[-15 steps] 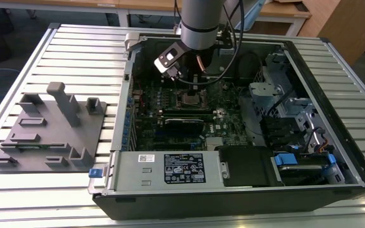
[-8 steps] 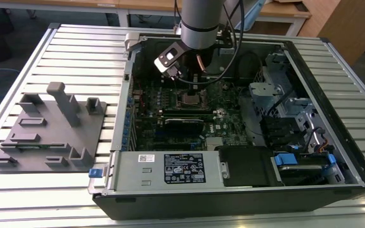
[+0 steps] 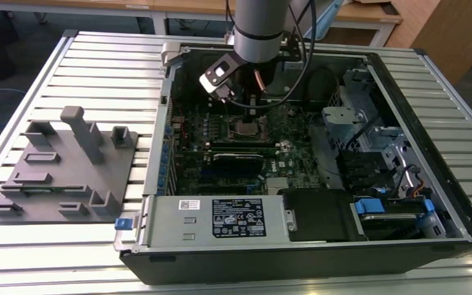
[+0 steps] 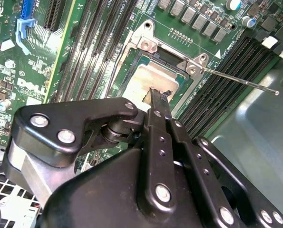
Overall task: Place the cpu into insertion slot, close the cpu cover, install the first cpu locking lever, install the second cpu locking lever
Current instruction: 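Close the cpu cover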
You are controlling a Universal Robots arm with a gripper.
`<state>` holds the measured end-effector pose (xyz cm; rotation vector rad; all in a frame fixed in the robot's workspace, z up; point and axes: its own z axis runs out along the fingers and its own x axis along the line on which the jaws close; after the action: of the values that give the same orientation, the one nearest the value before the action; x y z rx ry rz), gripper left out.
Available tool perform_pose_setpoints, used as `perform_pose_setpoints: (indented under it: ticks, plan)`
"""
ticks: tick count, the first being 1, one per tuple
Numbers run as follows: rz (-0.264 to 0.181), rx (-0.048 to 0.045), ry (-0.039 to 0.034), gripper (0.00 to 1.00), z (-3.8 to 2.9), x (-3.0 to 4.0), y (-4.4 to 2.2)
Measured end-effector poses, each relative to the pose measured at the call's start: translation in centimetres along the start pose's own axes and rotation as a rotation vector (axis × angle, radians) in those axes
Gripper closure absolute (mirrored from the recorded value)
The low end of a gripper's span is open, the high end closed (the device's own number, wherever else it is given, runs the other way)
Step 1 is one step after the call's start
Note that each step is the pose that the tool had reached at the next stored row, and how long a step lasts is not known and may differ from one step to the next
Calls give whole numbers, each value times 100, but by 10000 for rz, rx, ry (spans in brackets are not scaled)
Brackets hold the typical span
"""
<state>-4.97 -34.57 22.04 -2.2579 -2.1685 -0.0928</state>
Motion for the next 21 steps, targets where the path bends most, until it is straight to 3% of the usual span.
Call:
perform_pose_setpoints:
  ticks: [4,6,21]
  plan:
    - [0,-3,5,90,-4,1,1]
    - [0,-2,3,90,-77,4,3]
    - [0,-1,2,90,-109,6,4]
